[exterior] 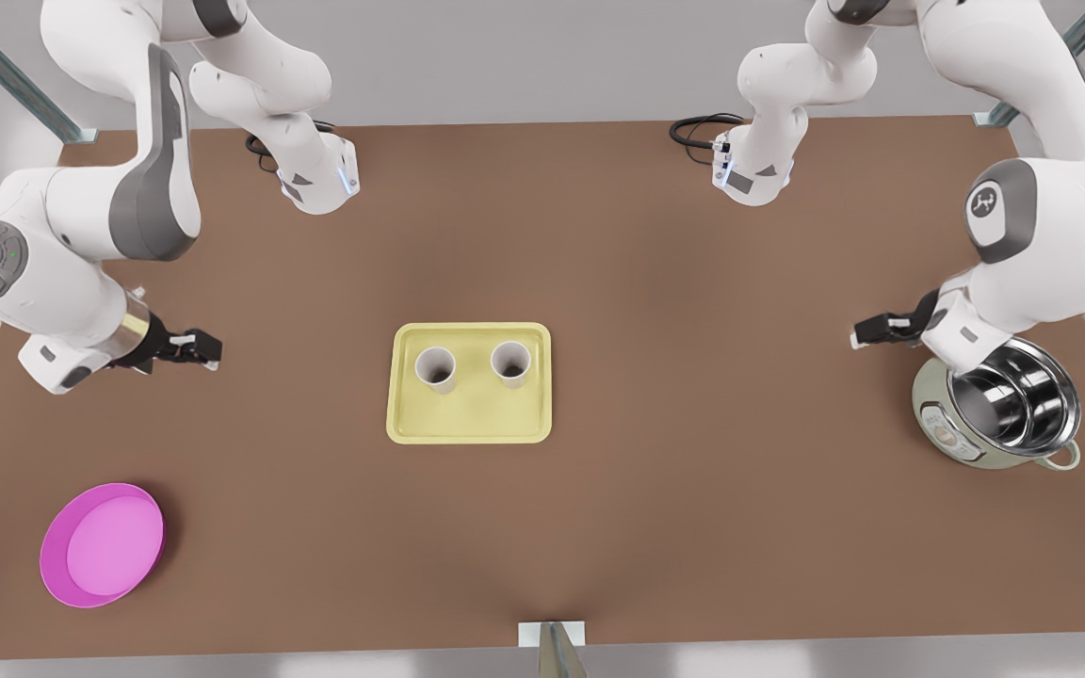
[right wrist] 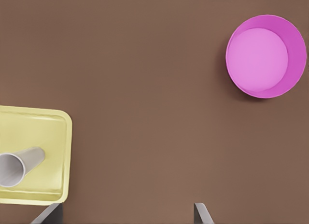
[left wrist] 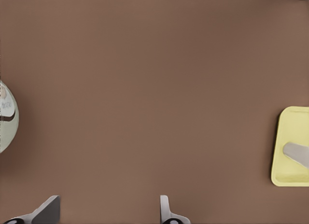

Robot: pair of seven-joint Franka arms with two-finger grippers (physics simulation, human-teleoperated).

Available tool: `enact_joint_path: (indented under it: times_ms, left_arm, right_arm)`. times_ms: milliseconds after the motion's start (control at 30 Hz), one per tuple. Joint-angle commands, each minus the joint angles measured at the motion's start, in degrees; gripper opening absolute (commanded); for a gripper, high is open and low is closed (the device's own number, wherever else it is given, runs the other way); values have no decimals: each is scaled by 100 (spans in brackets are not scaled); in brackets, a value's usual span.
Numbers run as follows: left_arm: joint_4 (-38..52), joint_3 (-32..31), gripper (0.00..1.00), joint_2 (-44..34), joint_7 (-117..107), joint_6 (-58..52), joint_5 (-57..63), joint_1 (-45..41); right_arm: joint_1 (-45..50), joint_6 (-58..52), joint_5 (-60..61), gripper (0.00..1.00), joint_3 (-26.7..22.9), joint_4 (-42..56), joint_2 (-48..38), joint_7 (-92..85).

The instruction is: Use the left arm to pick up the white IKEA cup from the tray and place it on the middle-left position; use the right arm to pick up the white IKEA cup from the tray and place it on the middle-right position

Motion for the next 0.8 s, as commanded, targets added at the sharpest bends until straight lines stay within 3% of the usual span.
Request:
enact_joint_path:
  times_ms: [0,167,400,500,767]
  left_arm:
    - [-40,-8,100,-26,-27,481,26,-9]
    - [-22,-17,100,44,755,234,70,-545]
    - [242,-17,100,413,-606,164,316,-1063]
    - [242,-17,100,457,-1055,67,545,-1274]
    - [215,-17,100,554,-1064,-38,378,-1274]
  right_arm:
    - [10,401,9,100,0,6,4,-118]
    - [2,392,18,100,-26,6,40,-127]
    - [-7,392,18,100,-44,-12,110,-180]
    - [238,471,492,100,35,-73,619,-118]
    - [1258,3126,668,100,88,-2332,470,1227]
